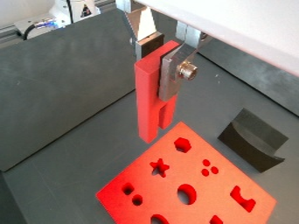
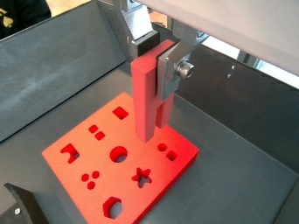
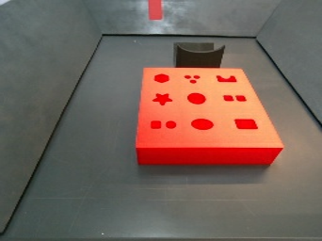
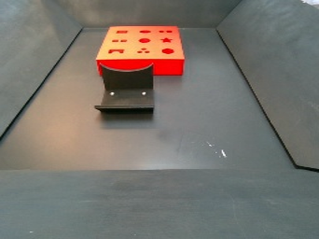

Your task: Insert the double-square object.

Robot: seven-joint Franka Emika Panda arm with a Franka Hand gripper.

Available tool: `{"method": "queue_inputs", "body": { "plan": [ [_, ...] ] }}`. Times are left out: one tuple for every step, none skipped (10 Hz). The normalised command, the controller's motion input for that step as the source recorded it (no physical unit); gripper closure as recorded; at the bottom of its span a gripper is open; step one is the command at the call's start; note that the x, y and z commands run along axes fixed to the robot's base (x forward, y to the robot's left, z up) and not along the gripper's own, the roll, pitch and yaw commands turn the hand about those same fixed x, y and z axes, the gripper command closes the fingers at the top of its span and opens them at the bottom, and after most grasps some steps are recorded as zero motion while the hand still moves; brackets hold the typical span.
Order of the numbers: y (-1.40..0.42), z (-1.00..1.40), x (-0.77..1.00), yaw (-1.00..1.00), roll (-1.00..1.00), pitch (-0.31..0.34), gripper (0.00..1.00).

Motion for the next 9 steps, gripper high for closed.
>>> {"method": "queue_inputs", "body": {
  "plan": [
    [-0.03, 0.0, 0.06, 0.0, 0.0, 0.0, 1.0],
    [0.01, -0.1, 0.54, -0.17, 0.0, 0.114, 1.0],
    [0.03, -0.35, 0.64, -0.22, -0.04, -0.059, 1.0],
    [0.22, -0.45, 0.97, -0.07, -0.1, -0.094, 1.0],
    [0.16, -0.47, 1.0, -0.07, -0.06, 0.0, 1.0],
    [0.15, -0.41, 1.0, -0.08, -0.07, 0.0, 1.0],
    [0.13, -0.33, 1.0, -0.07, -0.06, 0.0, 1.0],
    [0.12, -0.33, 1.0, -0.07, -0.05, 0.0, 1.0],
    [0.09, -0.25, 1.0, -0.09, -0.05, 0.0, 1.0]
  ]
}}
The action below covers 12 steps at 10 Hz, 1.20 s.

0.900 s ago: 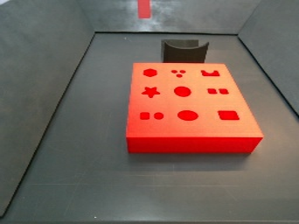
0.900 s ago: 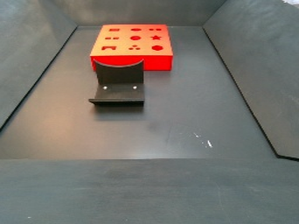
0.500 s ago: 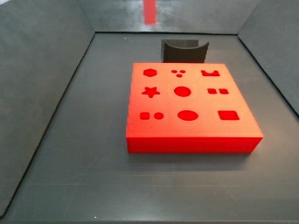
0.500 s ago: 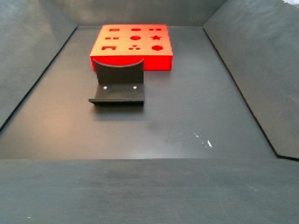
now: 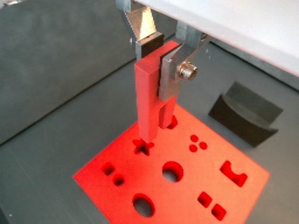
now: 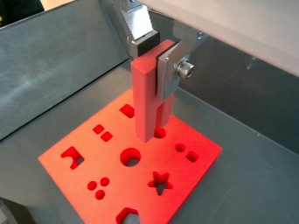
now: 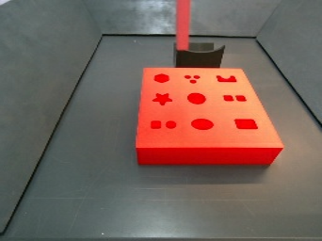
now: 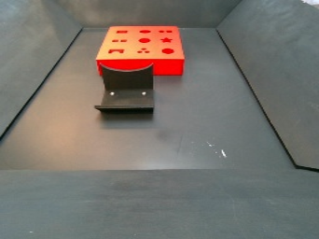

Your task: Insert the double-square object.

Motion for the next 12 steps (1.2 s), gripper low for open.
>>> {"method": "queue_inputs", "body": {
  "plan": [
    [0.0, -0.19, 1.0, -0.11, -0.01, 0.0, 1.0],
    [-0.01, -0.14, 0.99, -0.14, 0.0, 0.007, 1.0],
    [-0.02, -0.2, 0.93, -0.15, 0.05, 0.04, 1.0],
    [0.0, -0.27, 0.84, -0.25, 0.09, 0.017, 1.0],
    [0.0, -0.36, 0.74, -0.38, 0.13, 0.0, 1.0],
    [0.0, -0.33, 0.63, -0.51, 0.11, 0.0, 1.0],
    [0.0, -0.28, 0.61, -0.55, 0.08, 0.0, 1.0],
    [0.0, -0.21, 0.59, -0.58, 0.04, -0.003, 1.0],
    [0.0, -0.12, 0.49, -0.67, 0.0, -0.007, 1.0],
    [0.09, -0.06, 0.41, -0.77, 0.0, -0.019, 1.0],
    [0.13, -0.05, 0.34, -0.84, -0.01, -0.023, 1.0],
    [0.14, -0.05, 0.27, -0.89, -0.01, -0.017, 1.0]
  ]
}}
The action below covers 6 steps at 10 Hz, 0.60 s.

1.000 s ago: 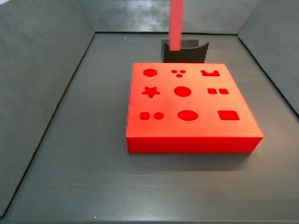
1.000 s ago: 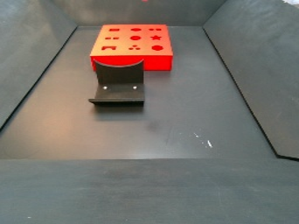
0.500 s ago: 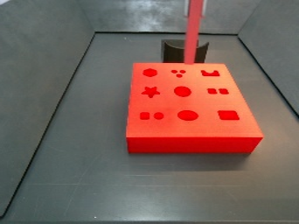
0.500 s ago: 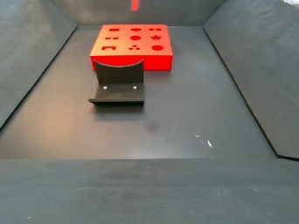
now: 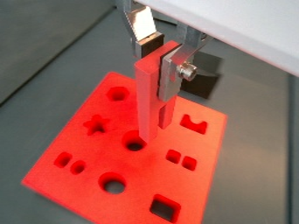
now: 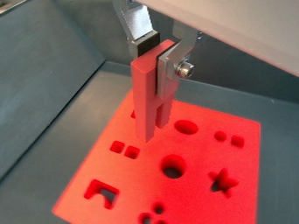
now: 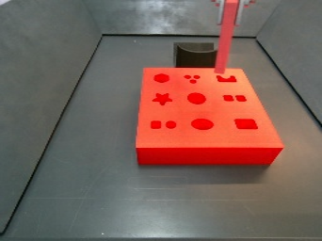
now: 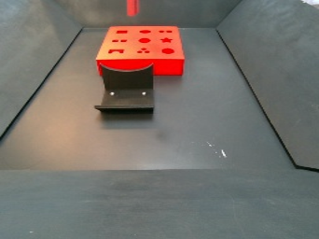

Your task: Insert the double-square object.

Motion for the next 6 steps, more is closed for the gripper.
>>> {"method": "queue_inputs", "body": {
  "plan": [
    [0.13, -0.07, 0.25, -0.91, 0.0, -0.023, 1.0],
    [0.12, -0.12, 0.23, -0.92, 0.0, -0.009, 1.0],
    [0.11, -0.15, 0.2, -0.93, 0.0, 0.0, 1.0],
    [0.11, -0.22, 0.2, -0.92, 0.01, -0.001, 1.0],
    [0.07, -0.21, 0.12, -0.97, 0.01, 0.0, 1.0],
    [0.06, -0.22, 0.15, -0.95, 0.02, -0.004, 1.0]
  ]
}}
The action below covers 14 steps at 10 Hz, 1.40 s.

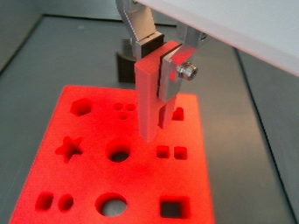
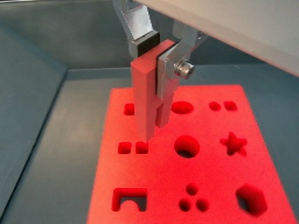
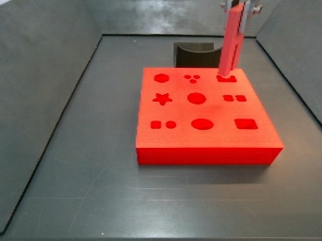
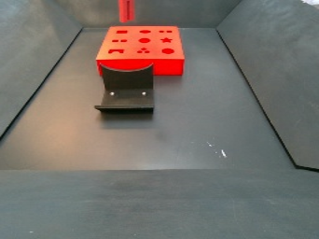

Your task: Insert the double-square object.

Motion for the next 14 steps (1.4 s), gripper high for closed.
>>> {"method": "queue_inputs", "body": {
  "plan": [
    [0.0, -0.3, 0.05, -0.98, 0.08, 0.0, 1.0],
    [0.0, -0.26, 0.0, -1.0, 0.07, 0.0, 1.0],
    [0.0, -0.24, 0.0, -1.0, 0.08, 0.0, 1.0],
    [0.0, -0.23, 0.0, -1.0, 0.07, 0.0, 1.0],
    [0.0, -0.23, 0.0, -1.0, 0.07, 0.0, 1.0],
    [0.0, -0.18, 0.01, -0.95, 0.05, 0.0, 1.0],
    [-0.05, -0.13, 0.45, -0.58, 0.06, 0.013, 1.0],
    [-0.11, -0.1, 0.77, -0.27, 0.06, 0.033, 1.0],
    [-0.11, -0.05, 0.87, -0.14, 0.06, 0.081, 1.0],
    [-0.05, -0.07, 0.88, -0.13, 0.09, 0.099, 1.0],
    [0.03, -0.2, 0.23, -0.61, 0.16, 0.147, 1.0],
    [0.04, -0.13, 0.01, -0.8, 0.12, 0.109, 1.0],
    [0.01, -0.05, 0.0, -0.93, 0.07, 0.047, 1.0],
    [0.0, -0.01, 0.06, -0.89, 0.05, 0.001, 1.0]
  ]
}}
